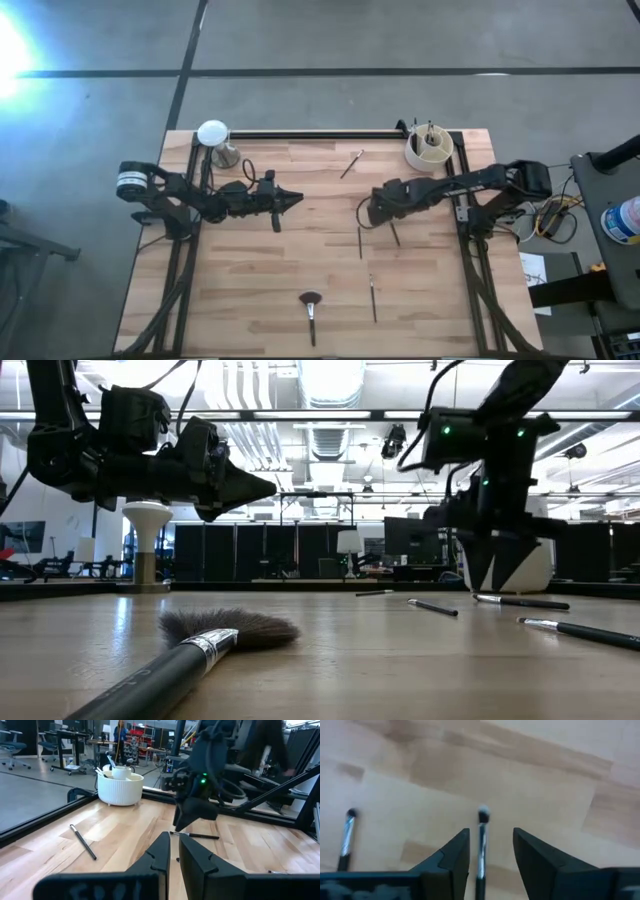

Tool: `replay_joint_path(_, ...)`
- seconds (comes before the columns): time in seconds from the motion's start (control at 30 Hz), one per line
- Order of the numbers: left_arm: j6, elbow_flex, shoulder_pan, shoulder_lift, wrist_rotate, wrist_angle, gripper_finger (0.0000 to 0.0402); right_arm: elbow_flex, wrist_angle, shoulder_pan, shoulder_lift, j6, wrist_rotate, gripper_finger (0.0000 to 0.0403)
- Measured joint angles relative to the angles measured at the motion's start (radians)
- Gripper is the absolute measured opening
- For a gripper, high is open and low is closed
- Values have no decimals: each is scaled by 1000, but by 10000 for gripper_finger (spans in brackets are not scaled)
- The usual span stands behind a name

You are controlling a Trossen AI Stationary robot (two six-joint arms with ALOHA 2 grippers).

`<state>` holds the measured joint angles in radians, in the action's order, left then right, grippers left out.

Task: Pick & Place Makeup Brushes
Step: Put the black foundation brush into the white makeup holder

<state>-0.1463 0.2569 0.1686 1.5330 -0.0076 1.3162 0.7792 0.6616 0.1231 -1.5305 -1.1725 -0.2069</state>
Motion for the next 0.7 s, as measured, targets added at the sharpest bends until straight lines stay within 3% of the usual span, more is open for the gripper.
replay_joint_path(0.37, 0, 0, 0, 0, 0, -1, 32, 5, -44, 21, -97, 43, 3, 89)
replay_joint_path(0.7, -10, 0, 0, 0, 0, -1, 32, -3, -42, 12, -36, 54, -32, 13)
